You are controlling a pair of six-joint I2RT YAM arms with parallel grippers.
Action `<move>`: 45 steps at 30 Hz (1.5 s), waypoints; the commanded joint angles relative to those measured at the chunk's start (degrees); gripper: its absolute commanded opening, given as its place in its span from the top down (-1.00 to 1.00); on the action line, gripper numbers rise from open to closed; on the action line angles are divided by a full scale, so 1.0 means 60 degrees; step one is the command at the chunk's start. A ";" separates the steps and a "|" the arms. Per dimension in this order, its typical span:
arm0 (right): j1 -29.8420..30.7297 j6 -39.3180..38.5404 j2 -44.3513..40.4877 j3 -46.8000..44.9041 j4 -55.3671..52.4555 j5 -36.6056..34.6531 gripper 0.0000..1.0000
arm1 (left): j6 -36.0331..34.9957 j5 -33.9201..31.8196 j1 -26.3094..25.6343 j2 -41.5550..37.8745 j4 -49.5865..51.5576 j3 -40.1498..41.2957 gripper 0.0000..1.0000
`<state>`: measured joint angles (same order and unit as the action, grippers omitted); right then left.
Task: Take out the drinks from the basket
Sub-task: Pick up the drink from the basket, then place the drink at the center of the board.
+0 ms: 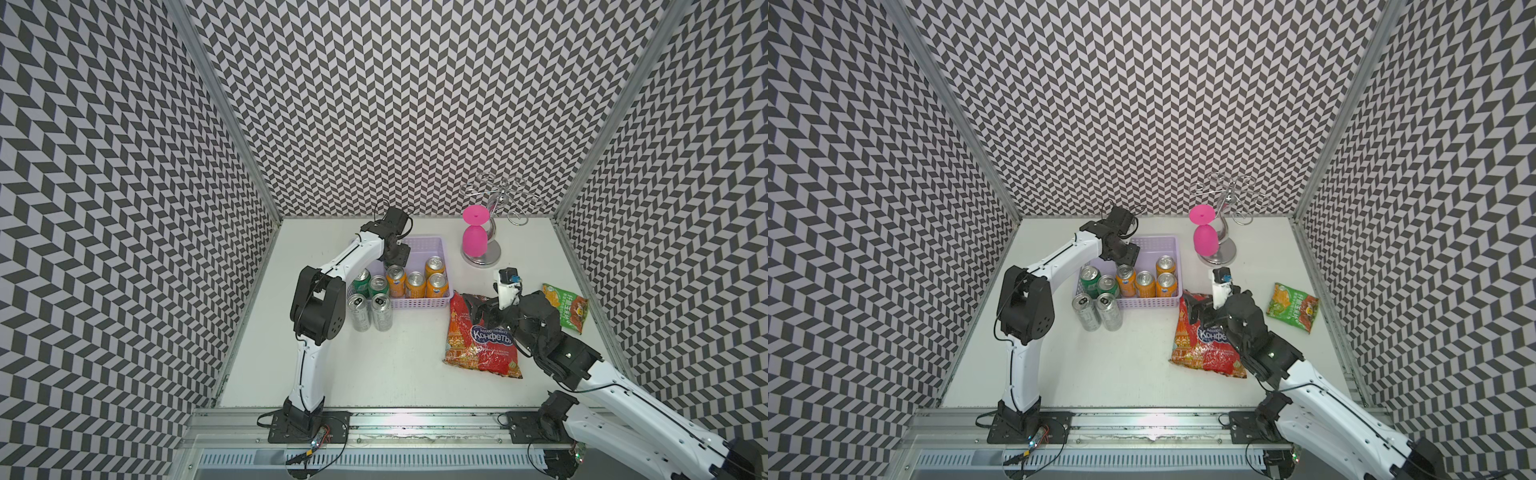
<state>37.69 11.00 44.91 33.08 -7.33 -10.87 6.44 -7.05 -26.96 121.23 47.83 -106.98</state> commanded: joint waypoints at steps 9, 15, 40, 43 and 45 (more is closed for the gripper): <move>-0.0027 0.0085 -0.0241 -0.0020 0.0343 -0.0139 -0.99 | 0.0088 -0.0437 -0.0562 -0.2026 0.0618 -0.1145 -0.30; -0.0027 0.0129 -0.0143 0.0060 0.0378 -0.0092 -0.99 | 0.0094 -0.0583 -0.1071 -0.2737 0.1019 -0.1383 -0.30; -0.0024 0.0316 -0.0284 0.0231 0.0448 -0.0294 -0.99 | 0.1156 -0.1066 -0.4268 -0.6661 0.0393 0.3095 -0.24; -0.0027 0.0306 -0.0421 0.0267 0.0344 -0.0347 -0.99 | 0.1282 -0.1211 -0.4383 -0.6847 0.0123 0.3767 -0.24; -0.0027 0.0337 -0.0518 0.0274 0.0287 -0.0414 -0.99 | 0.1318 -0.1286 -0.4384 -0.6905 -0.0161 0.4233 -0.24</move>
<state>37.69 12.32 43.31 33.08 -7.33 -12.08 13.06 -12.62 -52.95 82.21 53.17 -83.22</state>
